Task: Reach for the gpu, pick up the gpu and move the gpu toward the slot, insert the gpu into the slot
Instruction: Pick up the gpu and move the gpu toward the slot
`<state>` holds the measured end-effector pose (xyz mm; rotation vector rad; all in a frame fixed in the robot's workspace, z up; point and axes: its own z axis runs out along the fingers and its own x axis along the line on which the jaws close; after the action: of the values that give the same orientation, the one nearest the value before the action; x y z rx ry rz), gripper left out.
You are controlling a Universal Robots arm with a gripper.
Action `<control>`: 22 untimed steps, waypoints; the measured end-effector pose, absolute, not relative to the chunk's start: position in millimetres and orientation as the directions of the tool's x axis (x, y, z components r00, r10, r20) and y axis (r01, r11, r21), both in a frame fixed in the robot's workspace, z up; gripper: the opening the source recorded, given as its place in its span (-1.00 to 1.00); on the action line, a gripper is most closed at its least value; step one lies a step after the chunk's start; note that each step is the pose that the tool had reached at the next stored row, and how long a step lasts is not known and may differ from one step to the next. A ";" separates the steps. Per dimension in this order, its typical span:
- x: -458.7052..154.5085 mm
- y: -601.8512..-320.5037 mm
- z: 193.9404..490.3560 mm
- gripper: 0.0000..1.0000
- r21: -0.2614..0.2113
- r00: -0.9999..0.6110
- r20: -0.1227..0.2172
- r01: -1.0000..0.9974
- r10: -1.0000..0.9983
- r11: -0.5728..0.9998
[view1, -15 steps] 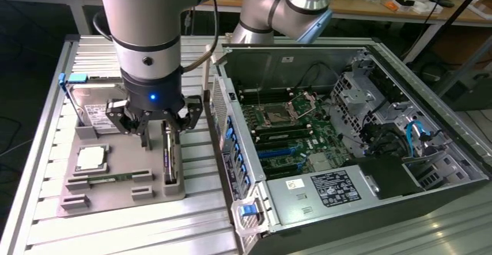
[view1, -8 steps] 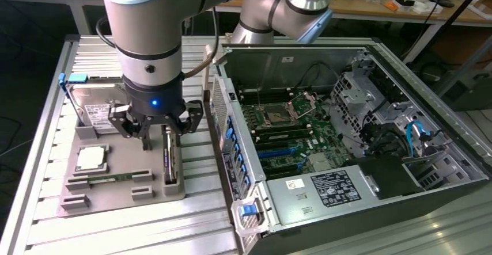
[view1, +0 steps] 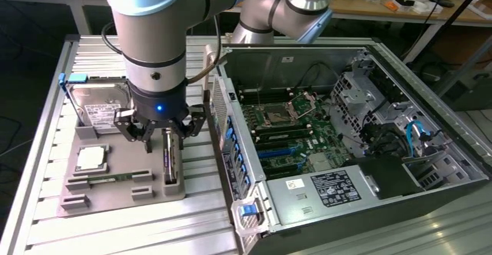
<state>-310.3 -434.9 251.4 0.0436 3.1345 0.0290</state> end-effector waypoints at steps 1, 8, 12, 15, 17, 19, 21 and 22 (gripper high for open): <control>-310.3 -434.9 249.5 0.21 0.018 -1.000 -0.006 0.028 0.028 0.999; -310.3 -434.9 239.8 0.21 0.019 -1.000 -0.006 0.028 0.028 0.999; -310.3 -434.9 239.8 0.21 0.019 -1.000 -0.006 0.028 0.028 0.999; -310.3 -434.9 239.7 0.21 0.019 -1.000 -0.006 0.028 0.028 0.999; -310.3 -434.9 239.7 0.21 0.019 -1.000 -0.006 0.028 0.028 0.999; -310.3 -434.9 239.7 0.04 0.019 -1.000 -0.006 0.028 0.028 0.999; -310.3 -434.9 239.7 -0.08 0.019 -1.000 -0.006 0.028 0.028 0.999; -310.3 -434.9 239.7 -0.20 0.019 -1.000 -0.006 0.028 0.028 0.999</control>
<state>-310.3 -434.9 239.7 0.0434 3.1344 0.0289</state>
